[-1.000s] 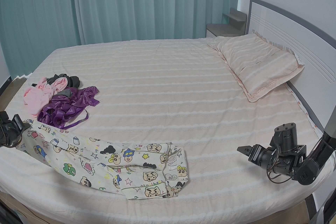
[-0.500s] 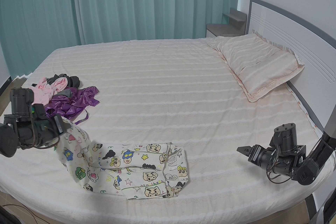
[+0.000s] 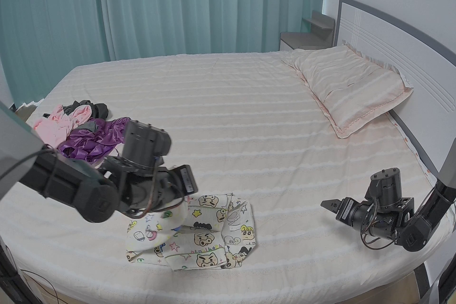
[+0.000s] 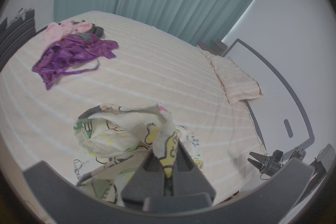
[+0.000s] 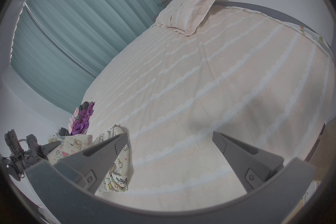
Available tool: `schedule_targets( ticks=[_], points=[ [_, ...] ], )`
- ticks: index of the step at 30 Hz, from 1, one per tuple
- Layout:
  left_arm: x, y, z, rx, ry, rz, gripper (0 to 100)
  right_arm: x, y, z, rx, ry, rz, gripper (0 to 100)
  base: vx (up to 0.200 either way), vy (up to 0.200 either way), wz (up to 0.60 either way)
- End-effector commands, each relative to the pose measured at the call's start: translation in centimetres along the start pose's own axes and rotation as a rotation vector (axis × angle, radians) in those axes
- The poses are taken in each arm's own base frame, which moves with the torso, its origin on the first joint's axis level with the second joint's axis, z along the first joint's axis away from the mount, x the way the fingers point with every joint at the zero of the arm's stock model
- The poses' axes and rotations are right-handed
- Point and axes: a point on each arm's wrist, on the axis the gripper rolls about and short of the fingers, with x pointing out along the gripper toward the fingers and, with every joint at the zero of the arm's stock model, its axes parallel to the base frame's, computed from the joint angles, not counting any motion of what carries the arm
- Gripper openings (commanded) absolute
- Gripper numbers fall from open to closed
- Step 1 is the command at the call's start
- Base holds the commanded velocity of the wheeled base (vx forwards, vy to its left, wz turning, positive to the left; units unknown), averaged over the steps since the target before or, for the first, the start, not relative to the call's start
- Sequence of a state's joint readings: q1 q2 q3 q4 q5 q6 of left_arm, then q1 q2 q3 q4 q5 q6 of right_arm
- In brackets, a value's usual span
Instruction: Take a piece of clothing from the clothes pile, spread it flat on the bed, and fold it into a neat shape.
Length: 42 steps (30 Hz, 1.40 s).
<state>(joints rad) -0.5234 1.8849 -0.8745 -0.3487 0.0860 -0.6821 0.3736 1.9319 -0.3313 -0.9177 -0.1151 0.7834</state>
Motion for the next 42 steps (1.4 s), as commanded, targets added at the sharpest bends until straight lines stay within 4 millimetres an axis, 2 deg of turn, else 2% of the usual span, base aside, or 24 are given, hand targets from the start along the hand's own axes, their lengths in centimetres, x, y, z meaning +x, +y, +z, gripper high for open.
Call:
schedule_targets(
  ticks=[1,2,7,14,15,21,25,29,31,33,34,35,37,40,42],
  points=[
    [4.4,-2.5,-2.9,-0.002,0.077,-0.003,0,0.3,-0.1,-0.1,-0.003,-0.001,0.000,100,0.000,0.000,0.00],
    [5.0,-2.8,-3.3,-0.014,0.083,-0.007,0,0.4,0.0,-0.1,0.002,-0.013,0.007,100,0.000,0.000,0.00],
    [5.2,-3.7,-4.0,-0.038,0.095,-0.032,0,0.8,-0.3,-0.4,-0.002,-0.029,0.025,100,0.000,0.000,0.00],
    [5.8,-4.4,-3.8,-0.041,0.075,-0.045,0,0.8,-0.2,-0.4,0.002,-0.046,0.047,100,0.000,0.000,0.00],
    [5.8,-4.5,-3.7,-0.040,0.073,-0.049,100,0.8,-0.2,-0.4,0.002,-0.046,0.047,100,0.000,0.000,0.00],
    [5.4,-4.6,-3.5,-0.067,0.070,-0.049,100,0.8,-0.2,-0.4,0.002,-0.045,0.047,100,0.000,0.000,0.00],
    [4.0,-4.9,-2.7,-0.099,0.040,-0.066,100,0.8,-0.2,-0.4,0.004,-0.044,0.047,100,0.000,0.000,0.00],
    [-0.5,-4.1,-0.3,-0.159,-0.030,-0.085,100,0.4,0.0,-0.2,0.011,-0.051,0.066,100,0.000,0.000,0.00],
    [-2.7,-3.3,0.2,-0.173,-0.051,-0.087,100,0.1,0.1,-0.1,0.017,-0.053,0.073,100,0.000,0.000,0.00],
    [-2.7,-3.3,0.2,-0.173,-0.051,-0.087,100,0.1,0.1,-0.1,0.017,-0.053,0.073,100,0.000,0.000,0.00],
    [-5.6,-1.5,-0.1,-0.189,-0.063,-0.075,100,-0.3,0.6,-0.3,0.024,-0.044,0.107,100,0.000,0.000,0.00],
    [-6.6,-0.7,-0.5,-0.202,-0.062,-0.071,100,-0.5,0.8,-0.4,0.024,-0.038,0.117,100,0.000,0.000,0.00],
    [-8.2,0.7,-1.4,-0.260,-0.057,-0.051,100,-0.5,1.0,-0.7,0.021,-0.029,0.125,100,0.000,0.000,0.00],
    [-9.2,1.7,-1.8,-0.320,-0.059,-0.045,100,-0.5,1.1,-0.9,0.018,-0.024,0.128,100,0.000,0.000,0.00],
    [-10.5,3.3,-2.3,-0.382,-0.059,-0.035,100,-0.5,1.1,-0.9,0.018,-0.023,0.129,100,-0.200,0.000,0.00]
  ],
)
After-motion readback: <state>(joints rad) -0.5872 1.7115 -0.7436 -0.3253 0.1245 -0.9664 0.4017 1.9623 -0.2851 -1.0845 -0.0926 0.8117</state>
